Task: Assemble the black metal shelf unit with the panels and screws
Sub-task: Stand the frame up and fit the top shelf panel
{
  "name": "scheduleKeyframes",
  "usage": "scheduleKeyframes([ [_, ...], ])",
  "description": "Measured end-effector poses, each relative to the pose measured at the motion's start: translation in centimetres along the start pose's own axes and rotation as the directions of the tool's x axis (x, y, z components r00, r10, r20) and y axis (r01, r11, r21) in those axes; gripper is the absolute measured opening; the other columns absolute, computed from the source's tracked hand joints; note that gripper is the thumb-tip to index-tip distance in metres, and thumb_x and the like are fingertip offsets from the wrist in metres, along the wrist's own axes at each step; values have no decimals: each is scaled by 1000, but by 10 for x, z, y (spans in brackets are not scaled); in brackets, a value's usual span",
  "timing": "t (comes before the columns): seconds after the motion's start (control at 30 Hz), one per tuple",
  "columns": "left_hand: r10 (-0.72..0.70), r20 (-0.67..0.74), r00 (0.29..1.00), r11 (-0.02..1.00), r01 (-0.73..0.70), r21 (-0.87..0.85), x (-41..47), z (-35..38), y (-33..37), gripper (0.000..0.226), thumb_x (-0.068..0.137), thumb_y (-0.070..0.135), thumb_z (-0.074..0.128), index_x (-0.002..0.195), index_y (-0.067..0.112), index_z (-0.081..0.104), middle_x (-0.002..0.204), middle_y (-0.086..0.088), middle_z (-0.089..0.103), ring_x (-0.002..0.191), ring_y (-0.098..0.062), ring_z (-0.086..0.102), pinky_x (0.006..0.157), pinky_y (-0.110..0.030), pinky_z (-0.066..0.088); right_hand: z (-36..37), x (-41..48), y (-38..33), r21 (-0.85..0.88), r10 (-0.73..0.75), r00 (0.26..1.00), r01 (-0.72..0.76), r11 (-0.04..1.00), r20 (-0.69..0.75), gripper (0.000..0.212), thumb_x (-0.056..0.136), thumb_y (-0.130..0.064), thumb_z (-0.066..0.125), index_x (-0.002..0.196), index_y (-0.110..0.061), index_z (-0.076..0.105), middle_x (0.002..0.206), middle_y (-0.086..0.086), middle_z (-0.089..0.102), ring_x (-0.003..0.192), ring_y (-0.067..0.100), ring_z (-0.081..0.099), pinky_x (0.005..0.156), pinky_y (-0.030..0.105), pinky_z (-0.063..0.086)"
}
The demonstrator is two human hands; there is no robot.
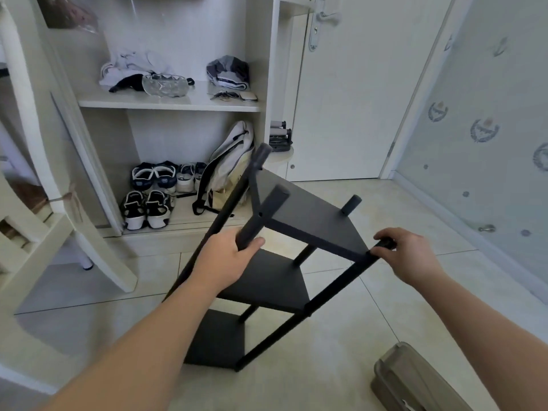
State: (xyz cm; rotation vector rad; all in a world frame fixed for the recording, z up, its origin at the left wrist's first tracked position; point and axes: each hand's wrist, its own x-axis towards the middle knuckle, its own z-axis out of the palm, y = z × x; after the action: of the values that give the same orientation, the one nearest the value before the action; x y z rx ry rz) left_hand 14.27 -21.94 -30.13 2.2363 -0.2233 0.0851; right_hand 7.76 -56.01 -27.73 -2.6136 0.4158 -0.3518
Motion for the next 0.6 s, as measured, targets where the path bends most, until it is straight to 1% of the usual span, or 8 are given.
scheduleKeyframes([
  [0.07, 77, -12, 997, 992, -76, 104, 4, 15, 4, 30, 89, 61, 58, 84, 32, 64, 67, 9, 63, 65, -4, 58, 57, -24, 45, 17, -1, 12, -43, 92, 992, -88, 995, 82, 16, 94, -17, 70, 110, -14, 72, 108, 5, 68, 90, 19, 57, 77, 32, 46],
  [0.13, 126, 1, 992, 975, -124, 186, 12, 31, 8, 29, 91, 60, 56, 87, 32, 63, 68, 13, 61, 66, -2, 56, 54, -23, 39, 32, -8, 23, 16, 174, 974, -178, 984, 145, 18, 96, -21, 67, 113, -16, 72, 105, 6, 67, 80, 16, 59, 66, 28, 44],
  [0.2, 170, 33, 985, 946, -172, 275, 19, 51, 9, 32, 93, 59, 55, 84, 29, 59, 68, 12, 58, 65, -9, 56, 55, -28, 39, 46, -14, 35, 113, 192, 966, -213, 971, 172, 22, 97, -22, 66, 118, -20, 70, 106, 3, 65, 90, 18, 64, 70, 27, 44],
  [0.27, 194, 68, 979, 916, -206, 344, 25, 73, 9, 34, 94, 59, 53, 80, 28, 54, 65, 11, 54, 63, -13, 55, 56, -30, 40, 59, -18, 45, 237, 158, 978, -187, 953, 135, 27, 97, -20, 66, 124, -20, 67, 110, -4, 64, 113, 17, 63, 89, 28, 45],
  [0.33, 205, 108, 973, 880, -232, 415, 30, 96, 9, 32, 95, 58, 52, 83, 29, 53, 64, 13, 50, 62, -15, 54, 56, -29, 40, 68, -20, 51, 358, 111, 992, -125, 925, 59, 39, 96, -17, 68, 134, -21, 60, 120, -10, 63, 118, 10, 59, 99, 30, 47],
  [0.43, 230, 160, 960, 827, -280, 488, 38, 130, 7, 26, 97, 53, 54, 88, 28, 51, 69, 10, 53, 65, -17, 56, 58, -29, 43, 80, -20, 63, 383, 26, 999, -10, 924, -36, 61, 95, -17, 69, 148, -31, 41, 135, -19, 50, 113, -6, 53, 94, 18, 44],
  [0.5, 230, 200, 952, 797, -303, 522, 44, 151, 2, 24, 97, 50, 55, 92, 27, 55, 74, 7, 58, 66, -17, 58, 57, -29, 44, 87, -15, 73, 314, -27, 1000, 30, 949, -15, 69, 96, -20, 68, 152, -39, 33, 135, -25, 40, 110, -12, 51, 87, 12, 42],
  [0.6, 226, 268, 937, 754, -342, 561, 49, 179, -8, 21, 97, 46, 56, 97, 25, 58, 73, 7, 57, 65, -16, 58, 56, -28, 46, 103, -7, 88, 311, -18, 996, -10, 950, 88, 67, 97, -21, 67, 152, -41, 35, 137, -19, 45, 109, -1, 58, 85, 21, 50],
])
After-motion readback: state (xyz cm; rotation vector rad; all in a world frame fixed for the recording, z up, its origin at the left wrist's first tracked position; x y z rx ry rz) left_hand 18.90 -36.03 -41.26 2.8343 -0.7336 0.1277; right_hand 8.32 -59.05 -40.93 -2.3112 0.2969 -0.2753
